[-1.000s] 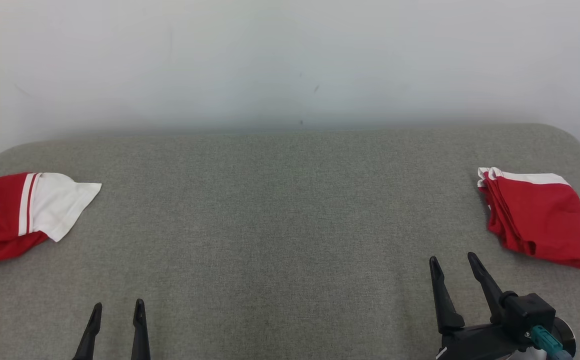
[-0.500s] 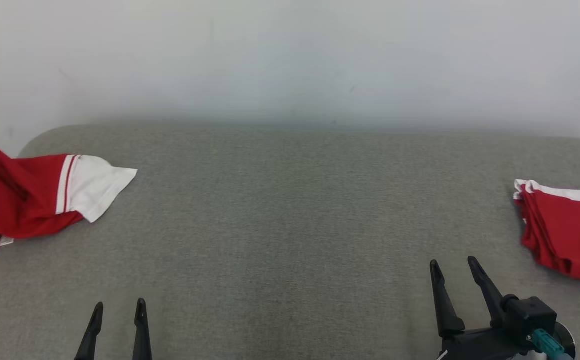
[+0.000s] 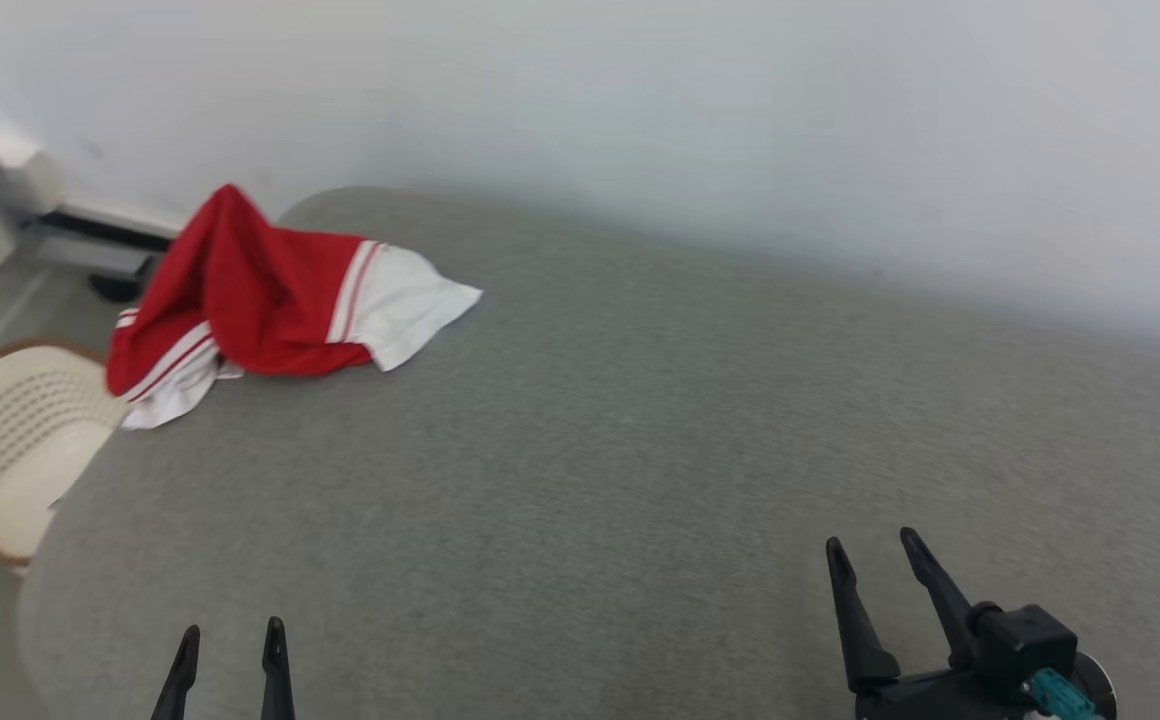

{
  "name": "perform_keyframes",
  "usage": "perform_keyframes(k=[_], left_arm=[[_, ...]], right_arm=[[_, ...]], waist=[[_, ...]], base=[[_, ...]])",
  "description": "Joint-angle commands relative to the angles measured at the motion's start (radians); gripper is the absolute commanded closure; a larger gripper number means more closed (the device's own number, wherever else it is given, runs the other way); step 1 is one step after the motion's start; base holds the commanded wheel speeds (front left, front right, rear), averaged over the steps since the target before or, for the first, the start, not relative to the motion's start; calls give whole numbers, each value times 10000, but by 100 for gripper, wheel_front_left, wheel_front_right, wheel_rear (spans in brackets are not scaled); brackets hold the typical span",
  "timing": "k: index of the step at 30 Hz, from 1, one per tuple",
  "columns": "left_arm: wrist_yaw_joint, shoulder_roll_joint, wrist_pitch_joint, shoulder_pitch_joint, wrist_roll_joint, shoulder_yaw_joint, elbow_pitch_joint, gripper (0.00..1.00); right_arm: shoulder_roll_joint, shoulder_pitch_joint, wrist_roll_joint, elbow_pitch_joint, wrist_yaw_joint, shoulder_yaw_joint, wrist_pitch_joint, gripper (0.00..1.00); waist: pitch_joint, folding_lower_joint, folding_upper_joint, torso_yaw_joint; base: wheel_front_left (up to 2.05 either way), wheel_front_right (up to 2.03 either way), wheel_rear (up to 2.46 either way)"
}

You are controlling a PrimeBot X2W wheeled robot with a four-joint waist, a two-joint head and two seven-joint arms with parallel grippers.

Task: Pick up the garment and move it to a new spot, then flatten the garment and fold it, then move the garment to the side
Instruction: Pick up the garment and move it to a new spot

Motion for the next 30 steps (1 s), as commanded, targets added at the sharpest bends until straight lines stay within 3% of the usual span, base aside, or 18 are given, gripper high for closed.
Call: perform_keyframes(k=[1, 8, 20, 26, 30], left_arm=[[-54, 16, -33, 119, 108, -7, 21, 0], [30, 24, -33, 417, -165, 453, -293, 0], [298, -15, -33, 826, -432, 630, -813, 0], [150, -19, -35, 222, -588, 271, -505, 0], [4, 111, -23, -784, -664, -201, 397, 0]], right_arm=[[8, -30, 63, 63, -22, 49, -12, 0], [-2, -563, -82, 182, -22, 778, 172, 0], [0, -1202, -144, 581, -22, 1324, 246, 0], [0, -1148, -197, 606, -22, 1337, 239, 0], [-39, -1085, -394, 409, -22, 1242, 346, 0]], waist=[[-42, 0, 0, 1456], [268, 0, 0, 2094], [476, 0, 0, 2210], [489, 0, 0, 2159], [606, 0, 0, 2092]], base=[[0, 0, 0], [0, 0, 0], [0, 0, 0], [0, 0, 0], [0, 0, 0]])
